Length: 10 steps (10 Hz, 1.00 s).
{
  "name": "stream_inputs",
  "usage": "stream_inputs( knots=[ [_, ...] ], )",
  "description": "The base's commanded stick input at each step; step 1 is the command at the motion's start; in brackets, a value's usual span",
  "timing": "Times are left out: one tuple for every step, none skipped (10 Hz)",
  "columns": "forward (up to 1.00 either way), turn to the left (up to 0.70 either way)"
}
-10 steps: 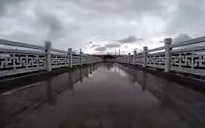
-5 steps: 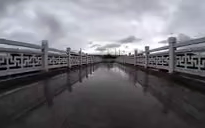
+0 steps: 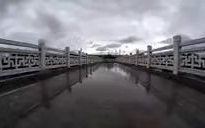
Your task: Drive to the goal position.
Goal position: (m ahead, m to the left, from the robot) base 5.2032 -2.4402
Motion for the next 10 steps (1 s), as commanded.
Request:
stream_inputs(
  knots=[
    [0.45, 0.0],
    [0.45, 0.0],
    [0.45, 0.0],
    [0.45, 0.0],
    [0.45, 0.0],
    [0.45, 0.0],
    [0.45, 0.0],
    [0.45, 0.0],
    [0.45, 0.0],
    [0.45, 0.0]
  ],
)
